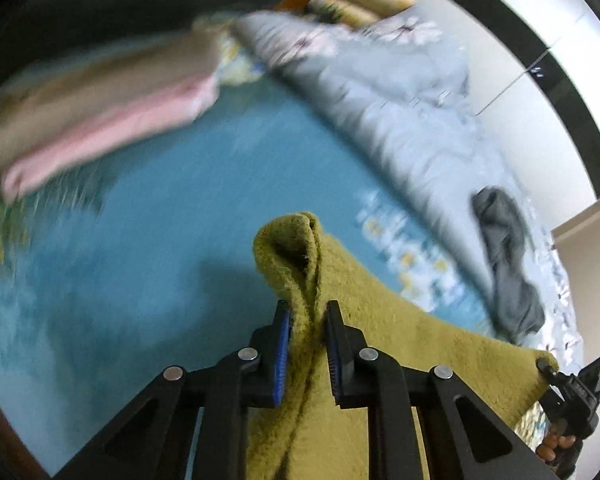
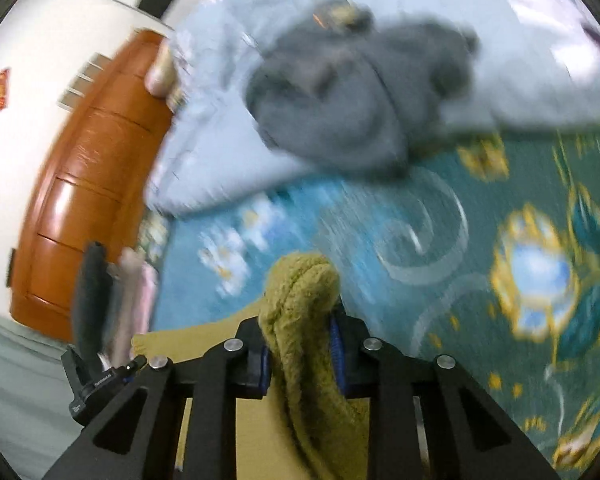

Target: Fold clothes

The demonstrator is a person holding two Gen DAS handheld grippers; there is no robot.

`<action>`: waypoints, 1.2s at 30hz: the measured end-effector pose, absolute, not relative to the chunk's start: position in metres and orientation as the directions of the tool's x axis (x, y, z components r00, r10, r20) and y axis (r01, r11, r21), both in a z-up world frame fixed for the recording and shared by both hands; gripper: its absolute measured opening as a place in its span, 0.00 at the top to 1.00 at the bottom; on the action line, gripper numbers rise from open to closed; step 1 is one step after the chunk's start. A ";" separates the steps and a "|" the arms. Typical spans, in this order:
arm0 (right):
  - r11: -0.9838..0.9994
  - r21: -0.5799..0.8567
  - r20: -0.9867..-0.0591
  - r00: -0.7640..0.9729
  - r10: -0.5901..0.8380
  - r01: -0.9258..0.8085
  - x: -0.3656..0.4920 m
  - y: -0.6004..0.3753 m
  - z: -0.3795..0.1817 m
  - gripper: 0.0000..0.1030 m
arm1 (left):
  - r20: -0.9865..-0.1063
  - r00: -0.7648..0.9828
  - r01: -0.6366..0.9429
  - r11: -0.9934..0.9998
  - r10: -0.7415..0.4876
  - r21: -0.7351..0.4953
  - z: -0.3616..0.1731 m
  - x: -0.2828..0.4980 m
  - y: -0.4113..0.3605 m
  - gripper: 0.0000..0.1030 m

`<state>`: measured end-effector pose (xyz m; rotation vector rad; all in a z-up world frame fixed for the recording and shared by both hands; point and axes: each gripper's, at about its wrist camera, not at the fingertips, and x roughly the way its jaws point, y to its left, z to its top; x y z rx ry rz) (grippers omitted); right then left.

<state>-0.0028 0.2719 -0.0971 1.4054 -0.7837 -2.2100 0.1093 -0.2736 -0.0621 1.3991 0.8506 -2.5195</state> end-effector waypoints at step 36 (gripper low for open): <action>-0.669 0.712 -0.702 -0.185 -0.688 -0.214 0.088 0.240 -0.176 0.72 | -0.861 -0.360 0.604 -0.614 0.359 -0.508 -0.149 0.150 -0.191 0.84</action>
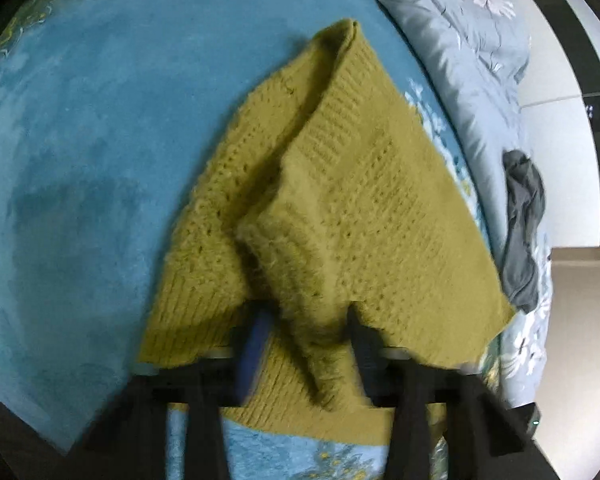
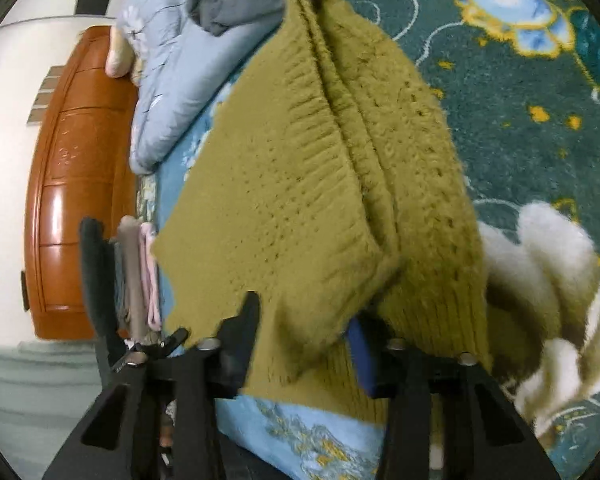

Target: Fold clothes

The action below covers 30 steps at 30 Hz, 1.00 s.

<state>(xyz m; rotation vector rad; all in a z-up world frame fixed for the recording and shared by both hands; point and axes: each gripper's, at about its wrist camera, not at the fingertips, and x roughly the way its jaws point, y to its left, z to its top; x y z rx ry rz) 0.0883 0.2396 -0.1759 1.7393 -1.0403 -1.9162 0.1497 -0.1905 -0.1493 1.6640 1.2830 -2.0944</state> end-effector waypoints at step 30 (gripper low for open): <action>-0.794 0.608 -0.782 -0.151 -0.604 0.026 0.114 0.282 -0.139 0.46 | -0.870 -0.360 0.394 -0.791 0.337 -0.469 -0.104 0.167 -0.127 0.74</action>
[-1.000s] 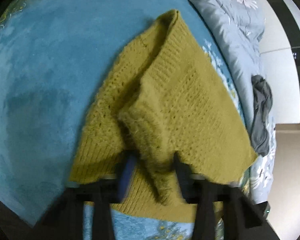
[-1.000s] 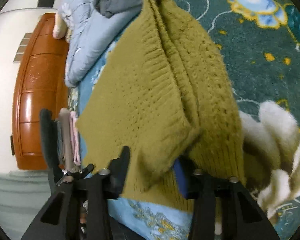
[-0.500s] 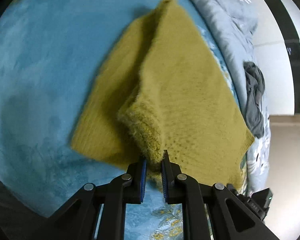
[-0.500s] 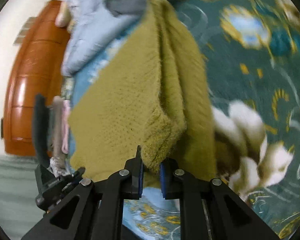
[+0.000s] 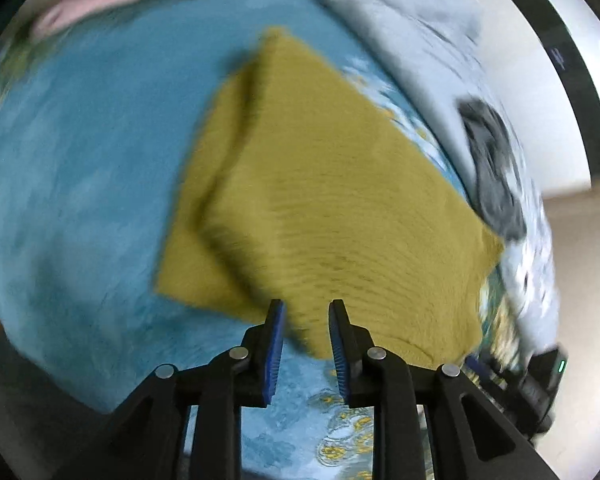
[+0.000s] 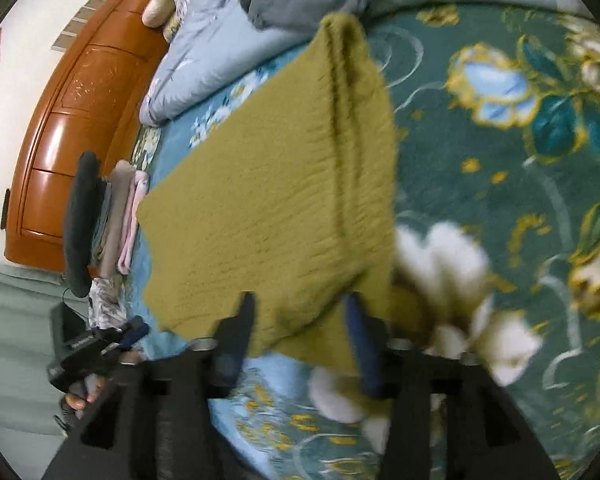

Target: Fold clothes

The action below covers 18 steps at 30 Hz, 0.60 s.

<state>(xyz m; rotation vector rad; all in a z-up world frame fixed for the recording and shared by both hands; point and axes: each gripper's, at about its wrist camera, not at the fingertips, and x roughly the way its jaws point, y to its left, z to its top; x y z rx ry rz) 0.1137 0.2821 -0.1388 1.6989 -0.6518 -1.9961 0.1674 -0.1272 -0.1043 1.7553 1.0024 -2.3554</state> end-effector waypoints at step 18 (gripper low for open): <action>-0.760 0.640 -0.759 -0.249 -0.602 -0.115 0.116 0.299 -0.173 0.36 | -0.954 -0.169 0.101 -0.958 0.248 -0.267 -0.144 0.133 -0.003 0.67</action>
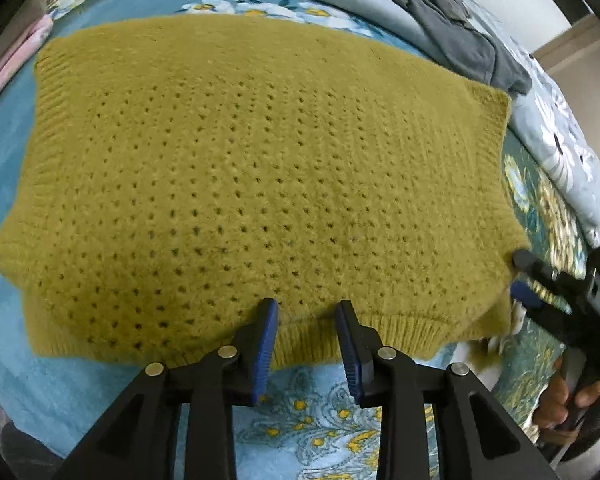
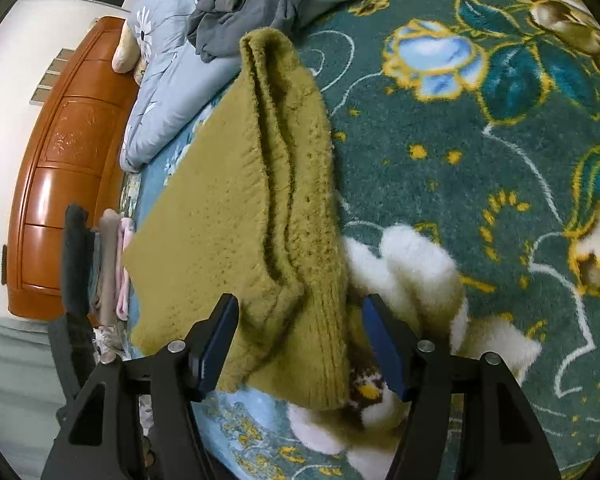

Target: Fold clothes

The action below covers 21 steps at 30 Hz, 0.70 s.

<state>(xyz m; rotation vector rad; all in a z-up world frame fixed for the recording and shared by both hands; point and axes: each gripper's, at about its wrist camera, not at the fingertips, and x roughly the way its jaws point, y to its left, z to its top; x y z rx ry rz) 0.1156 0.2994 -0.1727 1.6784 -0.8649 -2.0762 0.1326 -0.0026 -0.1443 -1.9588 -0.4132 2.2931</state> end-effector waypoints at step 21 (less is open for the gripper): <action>-0.879 0.476 -0.843 -0.269 -0.465 0.029 0.082 0.197 -0.092 0.78 | -0.788 -0.534 0.358 -0.764 0.305 -0.538 -0.069 0.202 -0.190 0.65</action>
